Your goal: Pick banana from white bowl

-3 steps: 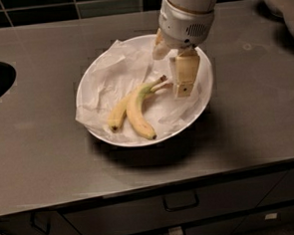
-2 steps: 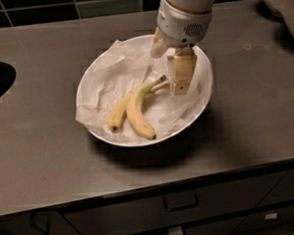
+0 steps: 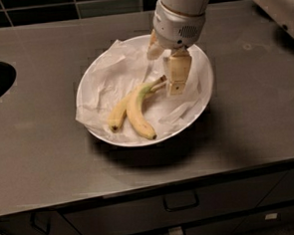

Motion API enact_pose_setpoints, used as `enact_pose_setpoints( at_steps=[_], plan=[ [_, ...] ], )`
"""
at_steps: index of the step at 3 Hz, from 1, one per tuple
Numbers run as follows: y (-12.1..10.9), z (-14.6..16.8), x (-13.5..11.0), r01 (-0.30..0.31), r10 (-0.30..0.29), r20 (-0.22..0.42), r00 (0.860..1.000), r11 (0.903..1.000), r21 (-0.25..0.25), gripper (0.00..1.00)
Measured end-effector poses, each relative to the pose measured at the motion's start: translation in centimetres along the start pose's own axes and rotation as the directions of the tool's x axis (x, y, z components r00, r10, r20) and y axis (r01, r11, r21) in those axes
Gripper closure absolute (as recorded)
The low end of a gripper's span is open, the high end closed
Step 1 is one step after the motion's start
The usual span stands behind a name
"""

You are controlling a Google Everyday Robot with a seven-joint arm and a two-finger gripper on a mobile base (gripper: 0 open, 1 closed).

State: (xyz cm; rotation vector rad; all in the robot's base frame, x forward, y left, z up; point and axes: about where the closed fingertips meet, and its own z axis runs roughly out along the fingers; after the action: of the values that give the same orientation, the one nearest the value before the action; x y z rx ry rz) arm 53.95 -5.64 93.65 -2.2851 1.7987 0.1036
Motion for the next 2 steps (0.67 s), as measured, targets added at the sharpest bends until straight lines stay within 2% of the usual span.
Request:
enact_pose_setpoints(
  at_steps=[2],
  plan=[
    [-0.61,1.78,-0.98,0.038,-0.037,0.025,0.999,0.9985,-0.039,0.21]
  ],
)
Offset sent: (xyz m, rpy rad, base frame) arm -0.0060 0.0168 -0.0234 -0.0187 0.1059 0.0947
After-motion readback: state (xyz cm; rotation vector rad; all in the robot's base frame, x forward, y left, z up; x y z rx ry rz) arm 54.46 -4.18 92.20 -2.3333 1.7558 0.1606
